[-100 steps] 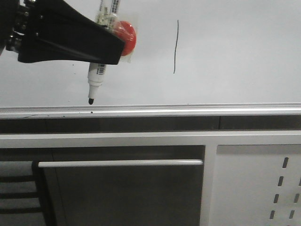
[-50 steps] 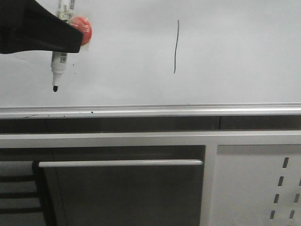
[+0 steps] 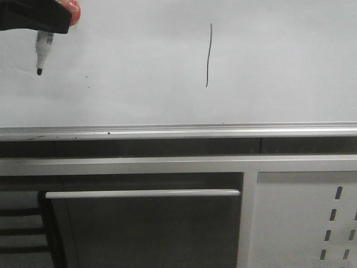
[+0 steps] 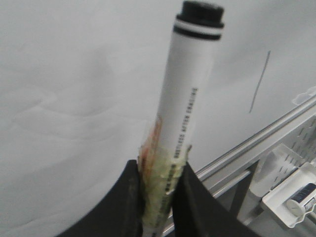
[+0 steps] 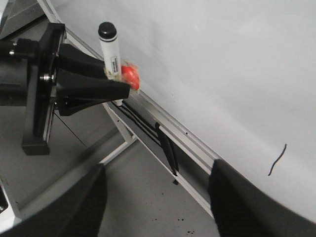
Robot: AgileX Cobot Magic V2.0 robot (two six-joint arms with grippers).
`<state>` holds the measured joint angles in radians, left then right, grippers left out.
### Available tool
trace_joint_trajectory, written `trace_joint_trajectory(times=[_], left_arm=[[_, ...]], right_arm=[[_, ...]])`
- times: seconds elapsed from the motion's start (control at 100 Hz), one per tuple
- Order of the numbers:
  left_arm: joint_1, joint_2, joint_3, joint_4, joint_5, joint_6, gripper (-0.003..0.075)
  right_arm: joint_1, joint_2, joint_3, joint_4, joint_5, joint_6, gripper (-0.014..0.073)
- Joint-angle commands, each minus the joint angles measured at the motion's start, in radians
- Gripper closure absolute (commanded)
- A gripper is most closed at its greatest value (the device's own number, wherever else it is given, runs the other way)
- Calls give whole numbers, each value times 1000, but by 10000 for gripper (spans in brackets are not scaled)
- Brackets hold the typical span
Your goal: Write number 1 on whiteboard
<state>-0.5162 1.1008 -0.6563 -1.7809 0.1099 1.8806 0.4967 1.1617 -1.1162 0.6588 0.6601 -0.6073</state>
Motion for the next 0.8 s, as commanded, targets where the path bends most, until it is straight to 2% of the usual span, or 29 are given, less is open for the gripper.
trace_joint_trajectory(times=[0.0, 0.14, 0.57, 0.79], left_arm=[[1, -18, -39, -76, -8, -1, 741], [21, -8, -41, -76, -26, -3, 741], [146, 1, -75, -76, 66, -7, 741], [153, 51, -80, -76, 105, -7, 741]], right_arm=[[-7, -27, -36, 31, -51, 1, 188], [-7, -27, -36, 31, -59, 1, 188], [-7, -27, -36, 31, -70, 1, 188], [-7, -27, -36, 31, -78, 1, 188]])
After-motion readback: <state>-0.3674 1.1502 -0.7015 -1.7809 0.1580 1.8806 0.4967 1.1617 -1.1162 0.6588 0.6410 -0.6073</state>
